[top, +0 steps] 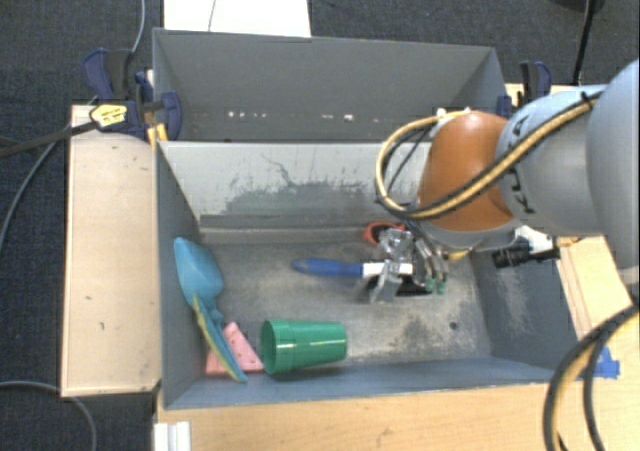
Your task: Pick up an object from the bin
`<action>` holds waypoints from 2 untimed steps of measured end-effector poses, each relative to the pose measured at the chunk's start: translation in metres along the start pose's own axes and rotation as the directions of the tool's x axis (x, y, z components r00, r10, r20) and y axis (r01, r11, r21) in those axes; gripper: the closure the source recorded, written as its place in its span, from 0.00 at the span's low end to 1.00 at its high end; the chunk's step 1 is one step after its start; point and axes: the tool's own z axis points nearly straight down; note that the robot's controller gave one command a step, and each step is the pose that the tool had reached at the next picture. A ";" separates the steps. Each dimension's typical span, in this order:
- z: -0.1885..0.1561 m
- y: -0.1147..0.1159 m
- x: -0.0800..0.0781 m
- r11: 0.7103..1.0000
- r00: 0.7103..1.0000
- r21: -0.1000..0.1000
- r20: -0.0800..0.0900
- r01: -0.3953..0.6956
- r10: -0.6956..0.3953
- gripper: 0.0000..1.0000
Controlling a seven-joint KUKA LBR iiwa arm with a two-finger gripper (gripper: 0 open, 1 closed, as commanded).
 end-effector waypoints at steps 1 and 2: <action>0.008 -0.020 -0.026 1.000 1.000 -0.004 0.001 0.024 -0.024 1.00; 0.011 -0.047 -0.028 0.999 0.999 -0.005 0.010 -0.038 0.038 1.00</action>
Offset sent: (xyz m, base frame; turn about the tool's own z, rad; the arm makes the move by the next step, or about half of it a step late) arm 0.0096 -0.0610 -0.0155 0.0545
